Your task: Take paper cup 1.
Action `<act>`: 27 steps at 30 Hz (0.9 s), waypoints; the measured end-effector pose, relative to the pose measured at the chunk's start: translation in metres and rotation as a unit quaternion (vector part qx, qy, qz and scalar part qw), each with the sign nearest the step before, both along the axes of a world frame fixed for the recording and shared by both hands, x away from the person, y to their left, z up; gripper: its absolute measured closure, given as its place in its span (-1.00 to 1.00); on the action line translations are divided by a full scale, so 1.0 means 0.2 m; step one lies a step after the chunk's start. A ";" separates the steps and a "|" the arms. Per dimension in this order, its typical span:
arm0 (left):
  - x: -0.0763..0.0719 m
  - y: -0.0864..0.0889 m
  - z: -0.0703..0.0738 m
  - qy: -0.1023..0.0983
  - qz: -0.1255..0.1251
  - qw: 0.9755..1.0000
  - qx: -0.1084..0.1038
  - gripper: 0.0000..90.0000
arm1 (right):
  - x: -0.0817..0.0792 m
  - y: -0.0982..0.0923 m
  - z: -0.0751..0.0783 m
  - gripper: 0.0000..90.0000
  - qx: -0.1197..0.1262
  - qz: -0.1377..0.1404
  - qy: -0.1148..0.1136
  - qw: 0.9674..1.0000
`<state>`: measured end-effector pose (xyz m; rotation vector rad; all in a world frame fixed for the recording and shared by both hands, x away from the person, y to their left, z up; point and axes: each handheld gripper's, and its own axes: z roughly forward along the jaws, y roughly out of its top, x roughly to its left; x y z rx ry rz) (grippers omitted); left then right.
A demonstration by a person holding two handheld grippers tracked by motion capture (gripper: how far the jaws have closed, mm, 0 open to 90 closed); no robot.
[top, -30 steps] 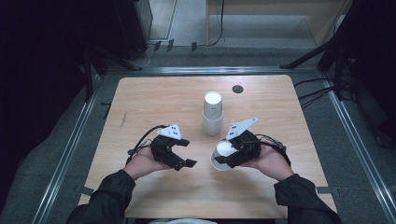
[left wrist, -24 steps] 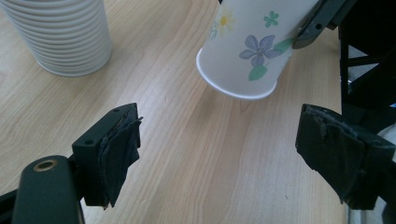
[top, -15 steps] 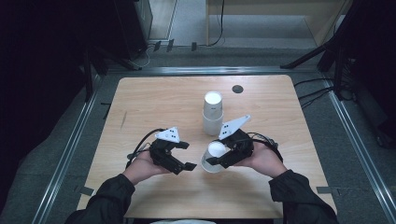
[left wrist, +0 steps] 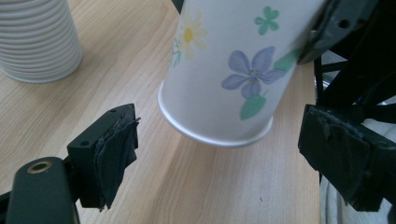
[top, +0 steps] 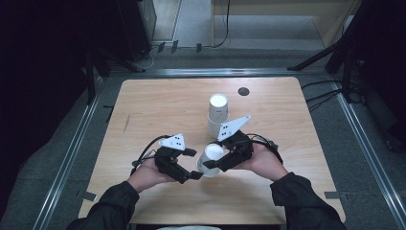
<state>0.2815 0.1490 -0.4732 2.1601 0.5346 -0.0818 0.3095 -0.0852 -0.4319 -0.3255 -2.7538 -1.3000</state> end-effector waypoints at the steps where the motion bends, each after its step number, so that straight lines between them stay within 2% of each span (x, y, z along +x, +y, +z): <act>1: 0.00 -0.01 0.00 -0.001 -0.003 1.000 -0.003 -0.73 | -0.01 0.00 0.01 -0.25 0.000 0.002 -0.001 1.000; 11: -0.02 -0.02 0.01 -0.003 -0.013 1.000 -0.023 -0.72 | -0.04 0.03 0.06 -0.24 0.012 0.018 -0.003 1.000; 17: -0.02 -0.03 0.01 -0.004 -0.021 0.999 -0.032 -0.71 | -0.05 0.05 0.06 -0.24 0.019 0.025 0.008 0.999; 18: -0.03 -0.03 0.02 -0.005 -0.029 0.999 -0.033 -0.71 | -0.04 0.06 0.05 -0.24 0.023 0.027 0.013 0.999; 22: -0.03 -0.04 0.02 -0.010 -0.031 0.999 -0.033 -0.71 | -0.04 0.07 0.04 -0.24 0.035 0.027 0.032 0.998; 27: -0.03 -0.04 0.02 -0.012 -0.029 0.999 -0.034 -0.67 | -0.04 0.07 0.04 -0.24 0.035 0.031 0.034 0.998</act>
